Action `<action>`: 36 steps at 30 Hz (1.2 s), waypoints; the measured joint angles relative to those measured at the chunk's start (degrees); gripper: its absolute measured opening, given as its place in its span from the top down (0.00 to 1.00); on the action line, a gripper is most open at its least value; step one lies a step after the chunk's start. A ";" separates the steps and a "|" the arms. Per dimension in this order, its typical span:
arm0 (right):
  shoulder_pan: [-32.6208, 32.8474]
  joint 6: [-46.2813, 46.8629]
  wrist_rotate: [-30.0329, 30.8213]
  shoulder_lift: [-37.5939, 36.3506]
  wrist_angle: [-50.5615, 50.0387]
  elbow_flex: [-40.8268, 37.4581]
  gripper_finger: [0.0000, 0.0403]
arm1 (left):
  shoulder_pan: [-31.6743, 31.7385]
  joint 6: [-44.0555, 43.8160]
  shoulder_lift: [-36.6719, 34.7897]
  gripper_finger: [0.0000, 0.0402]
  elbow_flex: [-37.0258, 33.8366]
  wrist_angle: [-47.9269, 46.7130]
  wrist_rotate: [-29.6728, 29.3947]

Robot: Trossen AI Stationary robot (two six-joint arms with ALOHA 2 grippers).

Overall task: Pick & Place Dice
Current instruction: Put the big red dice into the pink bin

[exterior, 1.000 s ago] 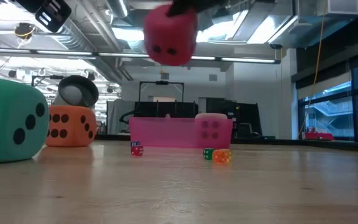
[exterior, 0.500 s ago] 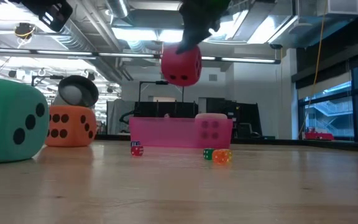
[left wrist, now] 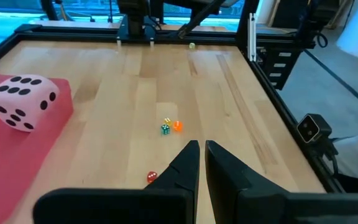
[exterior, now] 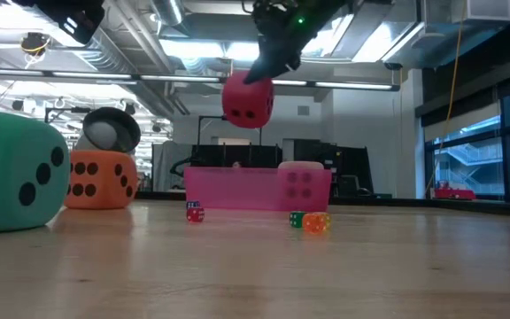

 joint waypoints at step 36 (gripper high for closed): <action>-7.55 2.71 -20.50 9.99 -4.30 -0.11 0.53 | 0.00 1.39 0.04 0.95 0.00 -0.37 -2.11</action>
